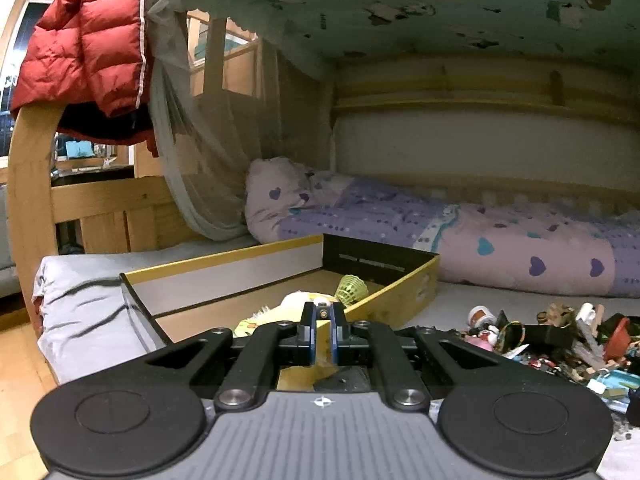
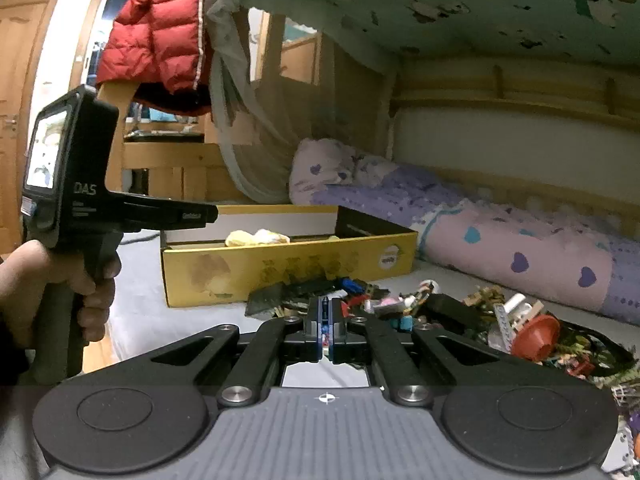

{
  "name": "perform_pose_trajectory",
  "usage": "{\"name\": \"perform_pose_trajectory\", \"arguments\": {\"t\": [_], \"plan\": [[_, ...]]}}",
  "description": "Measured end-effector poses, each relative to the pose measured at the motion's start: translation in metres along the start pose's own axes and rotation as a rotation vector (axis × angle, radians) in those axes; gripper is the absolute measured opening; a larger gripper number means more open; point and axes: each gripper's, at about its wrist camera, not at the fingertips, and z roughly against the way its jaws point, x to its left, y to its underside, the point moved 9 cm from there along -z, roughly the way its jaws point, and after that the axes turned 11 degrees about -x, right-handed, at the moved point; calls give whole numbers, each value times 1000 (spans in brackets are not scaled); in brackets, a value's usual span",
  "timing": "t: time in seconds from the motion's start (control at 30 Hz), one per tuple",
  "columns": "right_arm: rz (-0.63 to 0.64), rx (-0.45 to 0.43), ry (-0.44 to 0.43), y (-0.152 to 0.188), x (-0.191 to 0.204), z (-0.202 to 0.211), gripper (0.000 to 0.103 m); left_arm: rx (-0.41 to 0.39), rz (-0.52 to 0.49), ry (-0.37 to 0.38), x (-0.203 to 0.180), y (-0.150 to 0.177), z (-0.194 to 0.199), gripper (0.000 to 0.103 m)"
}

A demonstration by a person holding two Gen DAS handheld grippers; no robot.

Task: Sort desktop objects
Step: 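Lower the held brick into the yellow box with the left gripper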

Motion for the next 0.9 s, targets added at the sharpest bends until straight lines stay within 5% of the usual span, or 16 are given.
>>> {"name": "perform_pose_trajectory", "arguments": {"t": [0.9], "plan": [[1,11,-60,-1,27,-48,4,-12,12,-29,33,5,1,7]]}}
